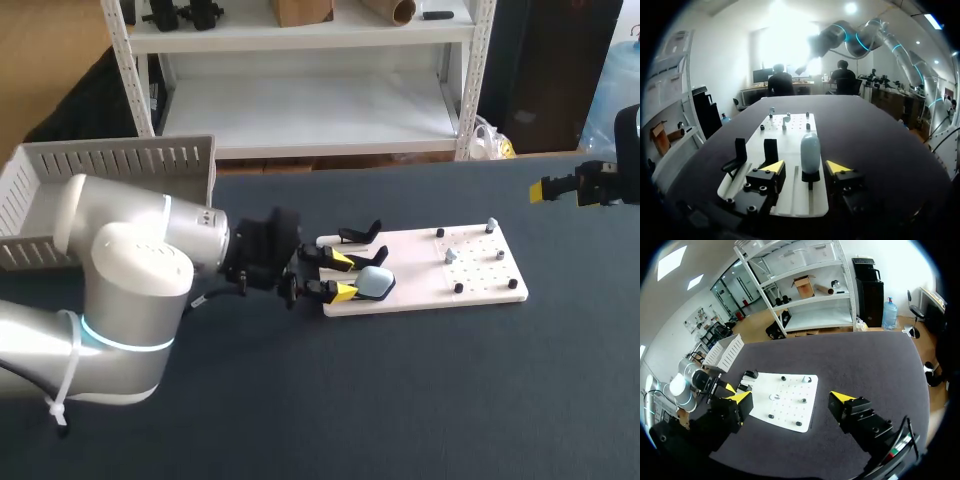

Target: Pick up each earbud case from the left stands, insert the matching earbuds, close the lid, and place the case in the box.

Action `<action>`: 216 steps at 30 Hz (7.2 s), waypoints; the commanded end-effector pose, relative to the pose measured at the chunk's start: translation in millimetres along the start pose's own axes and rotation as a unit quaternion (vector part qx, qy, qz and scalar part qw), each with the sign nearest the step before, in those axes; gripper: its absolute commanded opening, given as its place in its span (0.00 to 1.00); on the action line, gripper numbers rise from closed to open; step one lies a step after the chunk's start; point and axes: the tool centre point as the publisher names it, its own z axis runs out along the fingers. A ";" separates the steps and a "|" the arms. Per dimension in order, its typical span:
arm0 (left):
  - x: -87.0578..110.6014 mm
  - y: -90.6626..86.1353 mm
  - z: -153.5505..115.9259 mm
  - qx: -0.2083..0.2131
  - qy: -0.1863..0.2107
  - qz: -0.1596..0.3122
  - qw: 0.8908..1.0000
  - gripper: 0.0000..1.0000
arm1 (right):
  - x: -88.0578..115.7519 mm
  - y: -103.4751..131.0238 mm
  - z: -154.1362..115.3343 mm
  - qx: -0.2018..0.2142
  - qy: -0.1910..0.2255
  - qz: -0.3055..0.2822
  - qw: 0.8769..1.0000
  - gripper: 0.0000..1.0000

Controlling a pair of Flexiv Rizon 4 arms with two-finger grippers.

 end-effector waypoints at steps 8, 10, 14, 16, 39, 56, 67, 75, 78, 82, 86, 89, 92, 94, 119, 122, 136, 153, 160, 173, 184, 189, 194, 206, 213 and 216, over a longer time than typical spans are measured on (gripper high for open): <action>-0.1 6.9 13.2 0.013 -0.001 0.001 1.000 0.49 | -0.3 -1.5 0.8 -0.003 0.000 0.000 1.000 1.00; 0.1 6.8 14.9 0.014 -0.001 0.001 1.000 0.48 | -0.3 -1.5 0.8 -0.003 0.000 0.000 1.000 1.00; 0.8 6.5 17.5 0.017 -0.002 -0.003 1.000 0.48 | -0.3 -1.5 0.8 -0.003 0.000 0.000 1.000 1.00; 0.9 6.4 18.4 0.016 -0.002 -0.004 1.000 0.49 | -0.3 -1.5 0.8 -0.003 0.000 0.000 1.000 1.00; -2.5 5.7 25.4 0.028 -0.011 -0.013 0.999 0.48 | -0.3 -1.5 0.8 -0.003 0.000 0.000 1.000 1.00; -1.1 2.4 27.0 0.039 -0.012 -0.010 0.999 0.44 | -0.3 -1.5 0.8 -0.003 0.000 0.000 1.000 1.00; -2.5 2.6 27.8 0.044 -0.014 -0.008 0.999 0.45 | -0.3 -1.5 0.8 -0.003 0.000 0.000 1.000 1.00; -3.4 3.4 29.4 0.045 -0.016 -0.009 0.999 0.45 | -0.3 -1.5 0.8 -0.003 0.000 0.000 1.000 1.00; -3.6 3.5 29.5 0.046 -0.015 -0.008 0.999 0.32 | -0.3 -1.5 0.8 -0.003 0.000 0.000 1.000 1.00; -3.1 2.2 28.5 0.047 -0.015 -0.006 0.999 0.06 | -0.3 -1.5 0.8 -0.003 0.000 0.000 1.000 1.00; -2.2 3.5 24.7 0.045 -0.015 -0.008 0.999 0.00 | -0.3 -1.5 0.8 -0.003 0.000 0.000 1.000 1.00; -4.3 5.5 17.2 0.041 -0.019 -0.010 0.999 0.00 | -0.3 -1.5 0.8 -0.003 0.000 0.000 1.000 1.00; -9.1 6.5 7.0 0.041 -0.026 -0.012 0.999 0.00 | -0.3 -1.5 0.8 -0.003 0.000 0.000 1.000 1.00; -12.9 6.4 0.8 0.044 -0.032 -0.014 0.998 0.00 | -0.3 -1.5 0.8 -0.003 0.000 0.000 1.000 1.00; -70.0 -27.1 -31.6 0.095 -0.111 -0.015 0.989 0.00 | -0.3 -1.5 0.8 -0.003 0.000 0.000 1.000 1.00; -70.0 -27.1 -31.6 0.095 -0.111 -0.015 0.989 0.00 | -0.3 -1.5 0.8 -0.003 0.000 0.000 1.000 1.00; -70.0 -27.1 -31.6 0.095 -0.111 -0.015 0.989 0.00 | -0.3 -1.5 0.8 -0.003 0.000 0.000 1.000 1.00; -95.5 -58.6 -19.2 0.079 -0.185 0.050 0.978 0.00 | -0.3 -1.5 0.8 -0.003 0.000 0.000 1.000 1.00; -100.9 -55.5 -23.1 0.059 -0.198 0.065 0.976 0.00 | -0.3 -1.5 0.8 -0.003 0.000 0.000 1.000 1.00; -93.7 -44.2 -21.6 0.058 -0.249 0.039 0.966 0.00 | 15.1 56.0 -15.4 -0.029 0.008 -0.089 0.996 1.00; -90.4 -34.9 -21.8 0.064 -0.254 0.027 0.965 0.00 | 45.1 112.7 -20.3 -0.062 0.039 -0.149 0.986 1.00; -88.2 -31.4 -20.7 0.066 -0.256 0.027 0.964 0.00 | 56.0 131.5 -20.5 -0.070 0.052 -0.157 0.984 1.00; -87.3 -30.0 -19.1 0.070 -0.253 0.028 0.964 0.00 | 64.3 150.3 -17.4 -0.074 0.061 -0.167 0.981 1.00; -87.3 -30.0 -19.1 0.070 -0.253 0.028 0.964 0.00 | 81.4 188.5 8.5 -0.083 0.080 -0.189 0.975 1.00; -87.3 -30.0 -19.1 0.070 -0.253 0.028 0.964 0.00 | 85.2 201.7 25.5 -0.083 0.090 -0.198 0.973 1.00; -87.3 -30.0 -19.1 0.070 -0.253 0.028 0.964 0.00 | 84.5 205.4 33.9 -0.081 0.093 -0.199 0.972 1.00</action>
